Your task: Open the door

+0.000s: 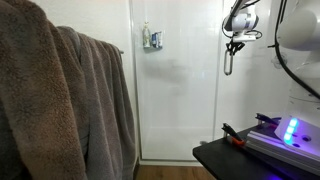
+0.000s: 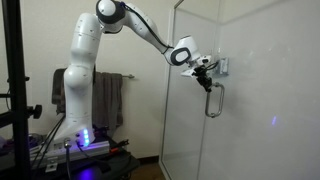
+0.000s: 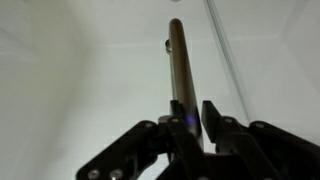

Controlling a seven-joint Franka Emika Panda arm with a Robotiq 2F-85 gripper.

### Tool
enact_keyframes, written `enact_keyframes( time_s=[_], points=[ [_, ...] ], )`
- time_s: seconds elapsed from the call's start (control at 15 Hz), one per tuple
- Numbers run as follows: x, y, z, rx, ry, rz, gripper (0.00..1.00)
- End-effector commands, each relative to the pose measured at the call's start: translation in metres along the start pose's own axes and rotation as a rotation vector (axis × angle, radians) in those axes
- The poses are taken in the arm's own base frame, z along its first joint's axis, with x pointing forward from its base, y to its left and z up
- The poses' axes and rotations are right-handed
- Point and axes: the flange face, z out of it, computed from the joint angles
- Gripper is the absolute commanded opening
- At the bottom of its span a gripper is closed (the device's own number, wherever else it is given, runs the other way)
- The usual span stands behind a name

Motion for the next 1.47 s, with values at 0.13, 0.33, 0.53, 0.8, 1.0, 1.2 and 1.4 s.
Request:
enact_keyframes(
  time_s=[0.13,0.33,0.53,0.8,1.0,1.2,1.4],
  points=[
    [-0.004,-0.005,-0.011,0.064,-0.081,0.005,0.06],
    [-0.009,-0.003,-0.045,0.115,-0.178,-0.039,0.06],
    [-0.033,0.014,-0.075,0.12,-0.274,-0.112,0.06],
    [-0.062,0.037,-0.099,0.091,-0.453,-0.183,0.06],
    [-0.087,0.059,-0.123,0.026,-0.614,-0.215,0.06],
    [-0.105,0.081,-0.17,-0.056,-0.803,-0.222,0.06],
    [-0.11,0.096,-0.227,-0.063,-0.889,-0.205,0.28]
  ],
)
